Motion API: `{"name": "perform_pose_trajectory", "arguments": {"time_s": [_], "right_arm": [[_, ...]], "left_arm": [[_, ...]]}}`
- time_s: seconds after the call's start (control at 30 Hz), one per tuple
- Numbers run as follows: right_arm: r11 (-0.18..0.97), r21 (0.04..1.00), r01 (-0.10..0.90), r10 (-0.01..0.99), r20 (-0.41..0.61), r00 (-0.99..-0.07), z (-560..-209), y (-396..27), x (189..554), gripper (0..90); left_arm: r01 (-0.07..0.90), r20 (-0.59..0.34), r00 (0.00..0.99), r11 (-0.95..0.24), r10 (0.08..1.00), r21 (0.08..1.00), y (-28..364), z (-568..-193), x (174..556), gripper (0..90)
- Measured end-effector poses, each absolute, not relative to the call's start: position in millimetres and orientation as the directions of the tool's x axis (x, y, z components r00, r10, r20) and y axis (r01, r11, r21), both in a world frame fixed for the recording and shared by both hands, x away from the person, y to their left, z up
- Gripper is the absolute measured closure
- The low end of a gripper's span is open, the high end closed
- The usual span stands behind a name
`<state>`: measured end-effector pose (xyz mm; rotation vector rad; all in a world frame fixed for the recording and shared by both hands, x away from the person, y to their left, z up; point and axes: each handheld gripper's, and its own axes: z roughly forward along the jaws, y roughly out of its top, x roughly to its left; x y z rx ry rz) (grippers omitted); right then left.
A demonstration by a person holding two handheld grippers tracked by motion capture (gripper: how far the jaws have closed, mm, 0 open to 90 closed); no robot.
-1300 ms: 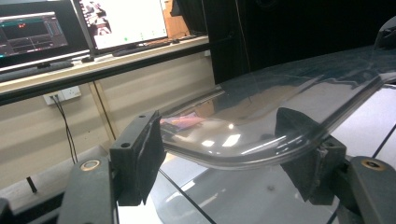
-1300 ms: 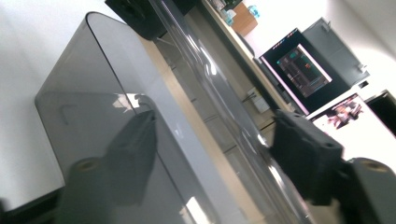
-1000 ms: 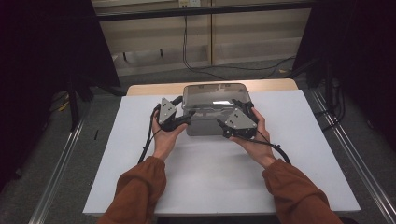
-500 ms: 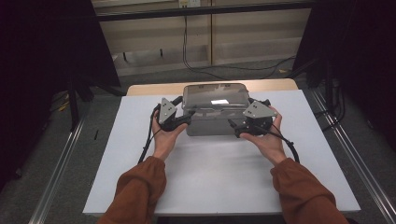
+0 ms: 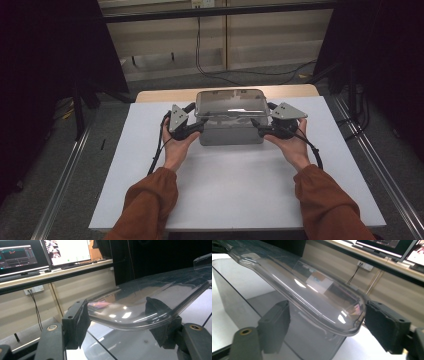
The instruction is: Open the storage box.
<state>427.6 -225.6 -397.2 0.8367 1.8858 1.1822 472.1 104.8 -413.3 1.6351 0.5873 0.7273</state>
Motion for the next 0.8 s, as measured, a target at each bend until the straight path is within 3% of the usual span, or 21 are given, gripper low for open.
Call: {"name": "perform_pose_trajectory", "arguments": {"time_s": [0.53,0.67,0.8], "right_arm": [[0.3,0.949,0.097,0.834,-0.212,-0.509,-389,-231,439,30.5],[0.273,0.958,0.085,0.836,-0.192,-0.513,-388,-234,441,32.3],[0.26,0.961,0.096,0.841,-0.176,-0.512,-389,-238,444,35.3]], "left_arm": [[-0.03,0.148,0.663,-0.172,0.734,0.985,108,-405,475,37.5],[-0.002,0.093,0.667,-0.123,0.739,0.992,109,-405,477,37.6],[-0.008,0.105,0.667,-0.134,0.737,0.991,107,-405,479,37.7]]}}
